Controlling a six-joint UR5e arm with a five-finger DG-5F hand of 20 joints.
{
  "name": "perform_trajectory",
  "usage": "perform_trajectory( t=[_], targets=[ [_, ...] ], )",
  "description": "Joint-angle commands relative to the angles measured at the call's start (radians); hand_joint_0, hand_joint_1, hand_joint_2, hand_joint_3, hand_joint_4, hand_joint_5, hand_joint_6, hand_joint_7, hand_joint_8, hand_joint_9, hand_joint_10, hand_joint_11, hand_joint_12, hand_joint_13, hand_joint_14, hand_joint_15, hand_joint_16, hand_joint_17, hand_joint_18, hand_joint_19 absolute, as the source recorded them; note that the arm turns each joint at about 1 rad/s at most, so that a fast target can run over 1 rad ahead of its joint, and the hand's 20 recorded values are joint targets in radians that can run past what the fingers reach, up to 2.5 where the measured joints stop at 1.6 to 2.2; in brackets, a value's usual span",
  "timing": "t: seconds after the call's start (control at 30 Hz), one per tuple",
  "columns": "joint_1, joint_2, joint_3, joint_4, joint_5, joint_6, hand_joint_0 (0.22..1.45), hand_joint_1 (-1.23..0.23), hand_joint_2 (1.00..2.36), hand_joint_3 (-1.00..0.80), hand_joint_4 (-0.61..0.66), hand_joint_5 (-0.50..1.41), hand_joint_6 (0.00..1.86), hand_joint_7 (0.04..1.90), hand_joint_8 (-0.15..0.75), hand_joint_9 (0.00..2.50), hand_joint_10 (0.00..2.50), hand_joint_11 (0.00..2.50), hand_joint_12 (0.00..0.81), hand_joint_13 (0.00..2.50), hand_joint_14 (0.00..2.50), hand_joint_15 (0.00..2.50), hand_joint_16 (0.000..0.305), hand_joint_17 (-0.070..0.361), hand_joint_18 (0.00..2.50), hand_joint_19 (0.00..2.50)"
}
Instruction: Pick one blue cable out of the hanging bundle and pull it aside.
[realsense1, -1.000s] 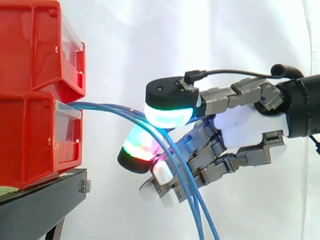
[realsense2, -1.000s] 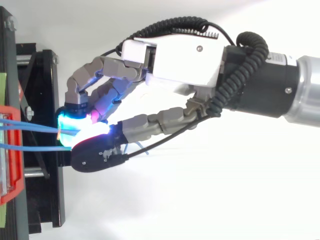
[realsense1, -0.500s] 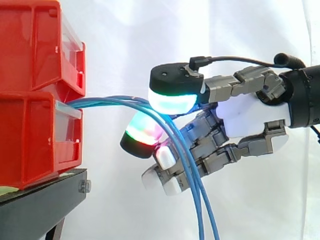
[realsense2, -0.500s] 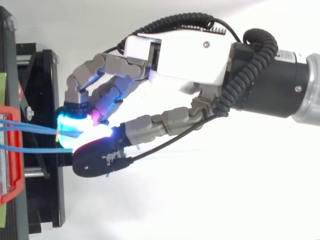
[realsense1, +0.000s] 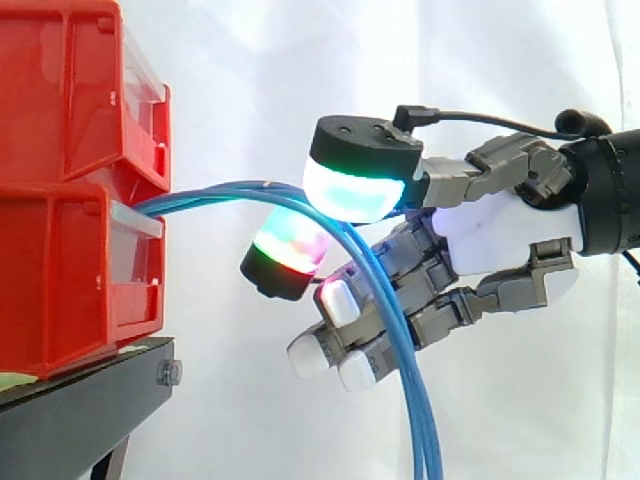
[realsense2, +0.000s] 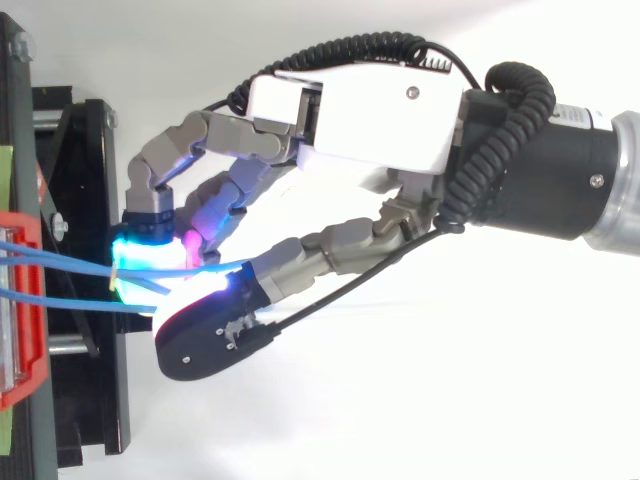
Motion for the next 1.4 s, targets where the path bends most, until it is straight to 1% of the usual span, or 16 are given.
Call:
perform_trajectory(
  t=[0.0,0.03,0.07,0.2,0.37,0.47,0.57,0.63,0.7,0.77,0.83,0.9,1.03,1.13,1.27,1.37],
  targets=[
    [0.0,0.0,0.001,0.0,0.0,0.0,0.6,-0.74,1.0,-0.5,-0.04,-0.11,0.94,0.93,0.208,1.06,0.02,0.59,0.264,0.71,0.02,0.38,0.04,0.09,0.64,0.43],
    [0.0,0.0,-0.001,0.0,0.0,0.0,0.59,-0.72,1.0,-0.5,-0.05,-0.11,0.93,0.94,0.196,1.08,0.02,0.58,0.259,0.71,0.02,0.37,0.04,0.09,0.64,0.43],
    [0.0,0.0,-0.001,0.0,-0.002,0.0,0.56,-0.64,1.0,-0.5,-0.08,-0.09,0.92,0.95,0.185,1.1,0.02,0.56,0.262,0.72,0.02,0.37,0.04,0.091,0.63,0.43],
    [-0.003,0.0,-0.001,0.0,-0.002,0.002,0.54,-0.49,1.0,-0.5,-0.11,-0.07,0.87,1.01,0.173,1.16,0.02,0.51,0.255,0.71,0.02,0.37,0.039,0.089,0.62,0.45],
    [-0.004,0.0,-0.001,0.005,-0.002,0.019,0.54,-0.45,1.0,-0.5,-0.13,-0.06,0.85,1.05,0.168,1.19,0.02,0.5,0.251,0.72,0.02,0.38,0.04,0.089,0.6,0.47],
    [-0.004,0.0,0.001,0.002,-0.002,0.02,0.57,-0.52,1.0,-0.5,-0.11,-0.06,0.85,1.07,0.171,1.19,0.02,0.5,0.248,0.72,0.02,0.39,0.039,0.087,0.59,0.48],
    [-0.004,0.0,0.001,0.002,-0.003,0.019,0.58,-0.64,1.01,-0.38,-0.06,-0.06,0.85,1.2,0.186,1.16,0.02,0.53,0.252,0.74,0.02,0.4,0.039,0.088,0.6,0.48],
    [-0.003,0.0,-0.001,0.002,-0.003,0.019,0.58,-0.69,1.02,-0.32,-0.04,-0.07,0.89,1.13,0.198,1.13,0.02,0.54,0.253,0.75,0.02,0.42,0.039,0.088,0.6,0.48],
    [-0.004,0.0,-0.001,0.002,-0.002,0.02,0.6,-0.77,1.02,-0.27,-0.01,-0.1,0.92,0.99,0.219,1.07,0.02,0.56,0.263,0.76,0.02,0.44,0.04,0.09,0.61,0.48],
    [-0.004,0.0,-0.001,0.005,-0.002,0.02,0.62,-0.81,1.02,-0.25,-0.02,-0.11,0.93,0.97,0.226,1.05,0.02,0.57,0.267,0.75,0.02,0.43,0.04,0.091,0.62,0.48],
    [-0.004,0.0,-0.001,0.002,-0.002,0.02,0.63,-0.82,1.02,-0.26,-0.03,-0.11,0.94,0.95,0.228,1.04,0.02,0.57,0.266,0.75,0.02,0.43,0.041,0.091,0.62,0.48],
    [-0.004,0.0,0.001,0.002,-0.002,0.02,0.65,-0.82,1.02,-0.3,-0.04,-0.12,0.94,0.91,0.228,1.04,0.02,0.58,0.265,0.74,0.02,0.43,0.041,0.092,0.62,0.48],
    [-0.004,0.0,-0.001,0.002,-0.002,0.02,0.66,-0.82,1.01,-0.39,-0.04,-0.12,0.93,0.89,0.225,1.03,0.02,0.57,0.264,0.74,0.02,0.42,0.041,0.092,0.63,0.48],
    [-0.006,0.0,-0.001,0.005,-0.003,0.02,0.66,-0.84,1.0,-0.49,-0.06,-0.12,0.92,0.9,0.22,1.03,0.02,0.57,0.259,0.74,0.02,0.42,0.041,0.093,0.63,0.47],
    [-0.008,0.0,0.001,0.005,-0.003,0.02,0.67,-0.84,1.0,-0.5,-0.09,-0.12,0.92,0.94,0.215,1.03,0.02,0.58,0.255,0.75,0.02,0.41,0.041,0.092,0.66,0.47],
    [-0.009,0.0,0.001,0.005,-0.012,0.022,0.67,-0.85,1.0,-0.5,-0.1,-0.12,0.92,0.92,0.212,1.03,0.02,0.57,0.252,0.75,0.02,0.41,0.041,0.092,0.66,0.47]
  ],
)
